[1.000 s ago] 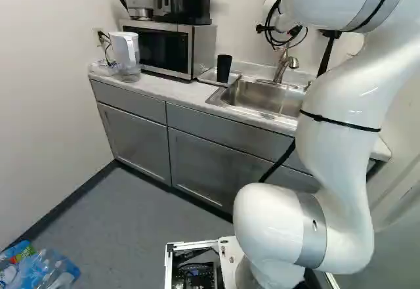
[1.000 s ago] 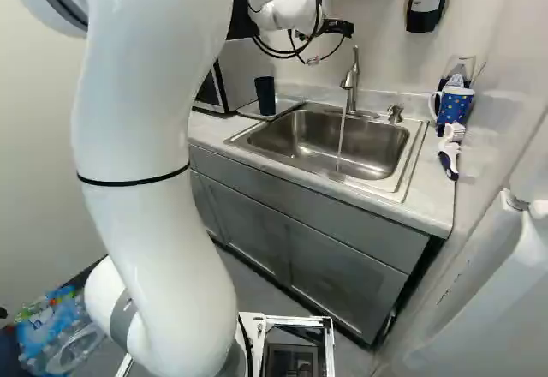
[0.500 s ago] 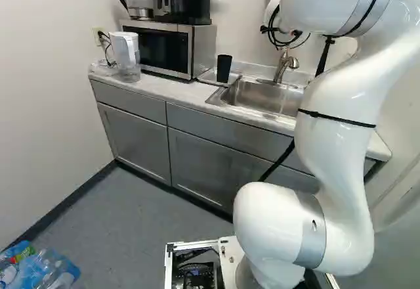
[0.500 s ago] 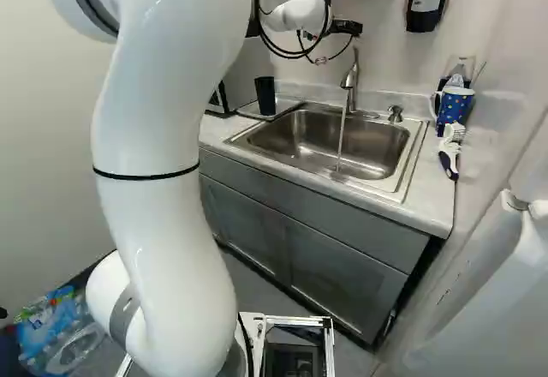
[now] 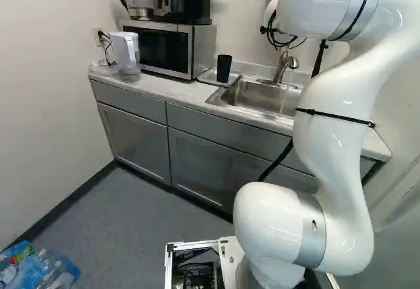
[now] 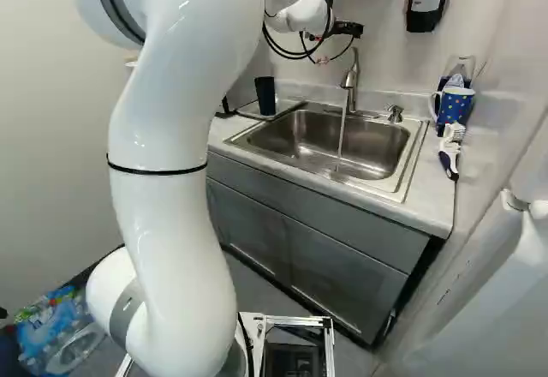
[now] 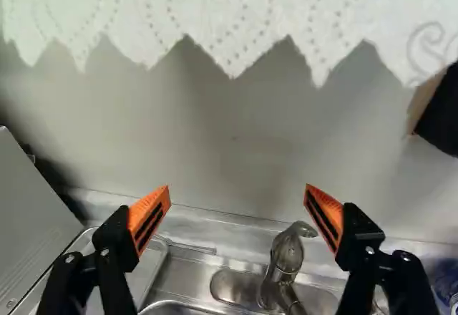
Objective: Rinse the cup and place it in the tray
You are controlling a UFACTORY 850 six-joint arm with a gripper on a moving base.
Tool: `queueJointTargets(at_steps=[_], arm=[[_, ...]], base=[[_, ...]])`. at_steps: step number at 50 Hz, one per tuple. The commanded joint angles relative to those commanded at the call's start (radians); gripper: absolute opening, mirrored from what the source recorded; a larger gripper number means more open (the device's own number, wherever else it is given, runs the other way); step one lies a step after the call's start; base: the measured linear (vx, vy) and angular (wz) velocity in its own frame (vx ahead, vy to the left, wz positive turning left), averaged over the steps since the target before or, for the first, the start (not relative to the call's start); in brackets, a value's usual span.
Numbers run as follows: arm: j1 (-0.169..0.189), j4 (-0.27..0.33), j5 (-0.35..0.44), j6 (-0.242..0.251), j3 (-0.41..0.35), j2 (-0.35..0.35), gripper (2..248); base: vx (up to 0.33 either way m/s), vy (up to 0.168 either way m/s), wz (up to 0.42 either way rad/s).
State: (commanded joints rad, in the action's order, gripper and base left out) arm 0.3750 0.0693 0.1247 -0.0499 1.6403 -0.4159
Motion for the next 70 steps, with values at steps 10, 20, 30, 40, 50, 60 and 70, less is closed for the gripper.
queueJointTargets(at_steps=[10,20,30,40,50,60,70], arm=[[-0.002,0.000,-0.019,0.000,0.024,-0.020,247],[-0.003,0.000,-0.044,0.000,0.046,-0.038,247],[-0.003,0.000,-0.072,0.000,0.051,-0.042,247],[-0.003,0.000,-0.101,0.000,0.051,-0.042,247],[-0.003,0.000,-0.131,0.000,0.051,-0.042,247],[-0.003,0.000,-0.158,0.000,0.046,-0.038,247],[-0.004,0.000,-0.184,0.000,0.031,-0.026,247]], base=[[0.000,0.000,0.000],[0.000,0.000,0.000],[0.000,0.000,0.000],[0.000,0.000,0.000],[0.000,0.000,0.000],[0.000,0.000,0.000],[0.000,0.000,0.000]])
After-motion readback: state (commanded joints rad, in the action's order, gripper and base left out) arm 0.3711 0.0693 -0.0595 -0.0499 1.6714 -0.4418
